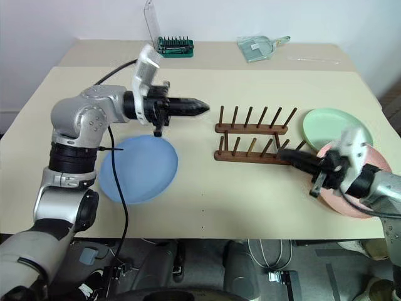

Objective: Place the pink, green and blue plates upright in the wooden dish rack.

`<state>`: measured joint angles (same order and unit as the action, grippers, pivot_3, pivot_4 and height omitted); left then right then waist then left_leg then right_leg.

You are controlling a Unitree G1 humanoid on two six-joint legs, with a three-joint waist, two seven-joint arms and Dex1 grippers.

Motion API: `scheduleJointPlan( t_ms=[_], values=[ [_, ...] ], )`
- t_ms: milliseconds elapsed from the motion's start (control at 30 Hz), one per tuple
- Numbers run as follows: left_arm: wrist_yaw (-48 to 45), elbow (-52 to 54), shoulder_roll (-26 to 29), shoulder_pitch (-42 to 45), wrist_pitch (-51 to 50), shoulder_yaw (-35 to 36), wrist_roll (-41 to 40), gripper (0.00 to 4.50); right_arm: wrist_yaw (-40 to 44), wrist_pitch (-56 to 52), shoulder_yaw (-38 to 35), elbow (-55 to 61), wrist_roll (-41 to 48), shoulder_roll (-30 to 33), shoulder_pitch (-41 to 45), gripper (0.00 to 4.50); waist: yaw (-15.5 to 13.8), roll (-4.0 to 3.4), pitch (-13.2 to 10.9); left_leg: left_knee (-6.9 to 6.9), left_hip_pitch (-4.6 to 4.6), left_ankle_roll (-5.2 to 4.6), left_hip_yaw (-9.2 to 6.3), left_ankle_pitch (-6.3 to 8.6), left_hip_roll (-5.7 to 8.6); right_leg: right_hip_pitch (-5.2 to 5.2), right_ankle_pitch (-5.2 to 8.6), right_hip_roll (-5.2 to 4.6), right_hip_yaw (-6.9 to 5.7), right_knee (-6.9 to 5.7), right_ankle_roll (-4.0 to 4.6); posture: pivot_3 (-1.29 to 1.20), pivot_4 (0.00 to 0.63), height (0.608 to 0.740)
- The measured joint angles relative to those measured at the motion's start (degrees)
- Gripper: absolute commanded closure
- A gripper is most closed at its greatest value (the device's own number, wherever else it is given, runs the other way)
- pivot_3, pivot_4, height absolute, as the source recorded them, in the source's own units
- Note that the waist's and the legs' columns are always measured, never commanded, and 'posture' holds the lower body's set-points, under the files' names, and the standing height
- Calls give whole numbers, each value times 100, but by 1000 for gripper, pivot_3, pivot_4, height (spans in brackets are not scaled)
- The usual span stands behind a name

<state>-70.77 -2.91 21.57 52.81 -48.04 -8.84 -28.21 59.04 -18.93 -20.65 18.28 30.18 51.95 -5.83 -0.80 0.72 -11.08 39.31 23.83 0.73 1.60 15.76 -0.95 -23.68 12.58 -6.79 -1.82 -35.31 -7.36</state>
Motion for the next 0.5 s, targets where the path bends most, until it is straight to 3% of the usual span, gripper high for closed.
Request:
scheduleJointPlan(
  t_ms=[167, 500],
  values=[
    [88, 291, -20, -496, 903, -1743, 1048, 4492, -159, 582, 730, -466, -1046, 14, 228, 4457, 14, -2, -1, -4, -5, 1, 2, 0, -1, -3, 1, 2, 4, -2, 2, 0, 150, 724],
    [952, -312, -412, -418, 2627, -2703, 2828, 4492, -606, 1486, 1506, -1325, -2396, 18, 756, 4457, 1, -1, -1, -4, -4, -1, 2, 0, 0, 1, 1, 1, 3, 6, 3, 0, 150, 724]
  ],
)
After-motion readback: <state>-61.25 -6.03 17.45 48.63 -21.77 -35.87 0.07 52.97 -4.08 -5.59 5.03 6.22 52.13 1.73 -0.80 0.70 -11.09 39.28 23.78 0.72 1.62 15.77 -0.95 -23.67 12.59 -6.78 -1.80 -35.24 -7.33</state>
